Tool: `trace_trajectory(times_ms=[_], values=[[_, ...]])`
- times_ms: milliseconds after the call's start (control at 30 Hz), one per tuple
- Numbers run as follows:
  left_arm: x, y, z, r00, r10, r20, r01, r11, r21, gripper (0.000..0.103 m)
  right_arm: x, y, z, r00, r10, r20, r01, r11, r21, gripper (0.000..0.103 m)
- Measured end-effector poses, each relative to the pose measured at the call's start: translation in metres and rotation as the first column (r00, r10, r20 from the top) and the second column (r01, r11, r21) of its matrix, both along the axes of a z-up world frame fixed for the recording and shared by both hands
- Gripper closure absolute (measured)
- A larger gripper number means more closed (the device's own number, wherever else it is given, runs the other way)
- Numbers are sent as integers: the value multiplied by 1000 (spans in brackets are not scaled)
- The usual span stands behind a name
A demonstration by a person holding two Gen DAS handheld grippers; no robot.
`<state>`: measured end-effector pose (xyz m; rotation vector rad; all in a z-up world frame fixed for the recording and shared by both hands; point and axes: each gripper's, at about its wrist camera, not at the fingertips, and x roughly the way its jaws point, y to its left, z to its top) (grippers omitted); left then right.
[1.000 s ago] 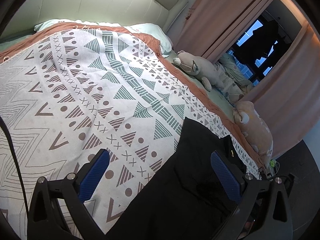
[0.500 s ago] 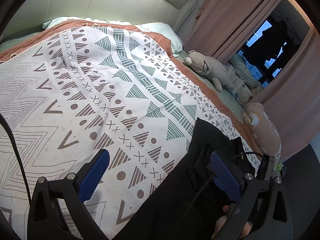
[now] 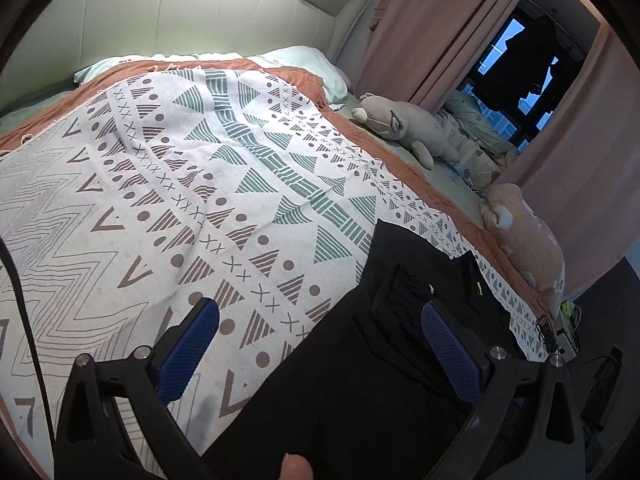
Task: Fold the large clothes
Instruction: 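Smooth the folded jacket with the left tool while the right tool withdraws, then raise both tools above the lengthwise-folded black jacket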
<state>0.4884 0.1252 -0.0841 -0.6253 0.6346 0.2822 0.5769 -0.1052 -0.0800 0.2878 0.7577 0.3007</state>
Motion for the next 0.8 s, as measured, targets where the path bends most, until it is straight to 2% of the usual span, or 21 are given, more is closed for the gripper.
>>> trace_trajectory(times_ms=[100,200,300,400,467,500,600,800], values=[[-19,-14,10,999,-34,4,34,999,16,0,-37,-20,14,998,-52,30,53,998,-31,31],[-39,-25,16,997,-73,-10,73,997,13,0,-74,-36,24,996,-86,31,87,996,-22,30],[-60,-33,24,995,-100,-8,100,995,16,0,-104,-48,30,992,-117,42,118,993,-24,19],[-84,-40,32,992,-124,-7,124,992,35,0,-139,-61,34,987,-152,59,153,988,-7,17],[-102,-47,39,987,-158,13,156,986,63,0,-161,-74,36,982,-174,74,173,985,17,11],[-112,-51,42,984,-177,23,174,981,83,0,-172,-79,36,979,-187,84,185,982,28,0],[-135,-62,51,975,-219,30,213,966,145,0,-209,-97,34,971,-216,103,214,976,30,0],[-182,-70,60,958,-278,64,259,941,216,0,-280,-122,27,959,-243,145,243,970,15,0]])
